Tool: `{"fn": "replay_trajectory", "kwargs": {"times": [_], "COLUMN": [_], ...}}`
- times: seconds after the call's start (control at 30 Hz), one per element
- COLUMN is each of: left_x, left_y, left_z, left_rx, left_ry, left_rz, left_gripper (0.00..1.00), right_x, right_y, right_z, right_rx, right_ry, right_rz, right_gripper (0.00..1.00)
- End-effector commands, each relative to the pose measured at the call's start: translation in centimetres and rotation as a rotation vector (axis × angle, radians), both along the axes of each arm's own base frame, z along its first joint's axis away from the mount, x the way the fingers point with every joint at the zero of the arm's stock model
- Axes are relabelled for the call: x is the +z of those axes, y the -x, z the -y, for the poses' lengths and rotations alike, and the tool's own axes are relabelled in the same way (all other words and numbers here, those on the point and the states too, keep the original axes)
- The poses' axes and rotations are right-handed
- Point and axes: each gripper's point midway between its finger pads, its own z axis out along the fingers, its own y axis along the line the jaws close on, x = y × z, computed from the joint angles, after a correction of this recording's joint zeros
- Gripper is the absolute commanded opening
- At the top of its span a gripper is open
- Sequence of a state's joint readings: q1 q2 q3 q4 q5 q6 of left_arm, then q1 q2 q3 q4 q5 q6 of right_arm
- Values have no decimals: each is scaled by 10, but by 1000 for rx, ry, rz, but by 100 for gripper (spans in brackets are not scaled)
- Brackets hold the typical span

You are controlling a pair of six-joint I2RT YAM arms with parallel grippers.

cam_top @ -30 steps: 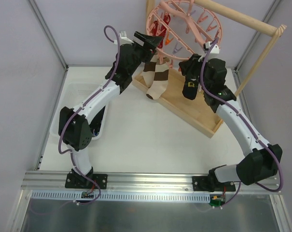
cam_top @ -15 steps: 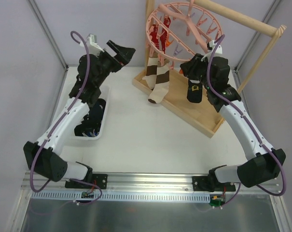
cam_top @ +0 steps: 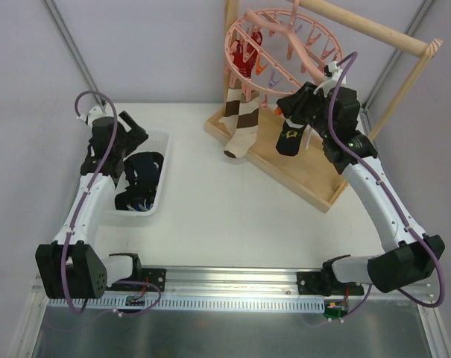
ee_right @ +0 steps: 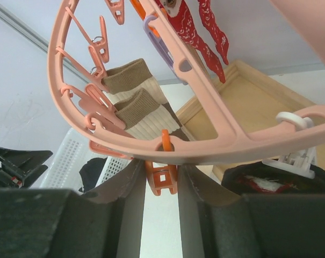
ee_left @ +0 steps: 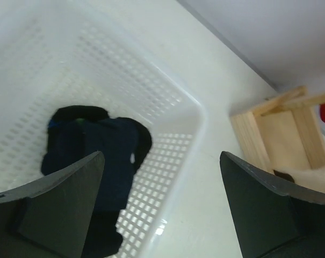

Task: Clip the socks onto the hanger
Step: Open the clamp at the hanger.

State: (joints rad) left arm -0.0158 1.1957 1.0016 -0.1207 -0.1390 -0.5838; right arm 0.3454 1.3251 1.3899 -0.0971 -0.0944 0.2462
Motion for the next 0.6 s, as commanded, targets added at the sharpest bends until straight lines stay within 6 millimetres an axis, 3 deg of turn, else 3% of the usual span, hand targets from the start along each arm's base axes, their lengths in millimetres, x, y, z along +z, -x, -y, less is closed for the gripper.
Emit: {"fn": "replay_trajectory", "kwargs": {"times": [0.0,0.23,0.4,0.5,0.57], "left_x": [0,-35,-60,-84,-85], "left_y": [2,-15,-28,-39,-45], "left_z": [-39,-76,-87,-93,-91], "left_rx": [103,154,148,131,108], "left_ry": [-38,23,-37,-43,-35], "left_rz": [-4,-99,-177,-233,-228], "left_gripper": [90,82,80,77,75], "right_x": [19,12,11,11,9], "right_y": [7,4,0,-2,-5], "right_z": [2,0,-3,-8,-9], "right_rx": [8,13,26,46,53], "right_ry": [-47,-34,-31,-26,-22], "right_rz": [7,1,1,-2,-10], "right_gripper": [1,1,1,1,1]}}
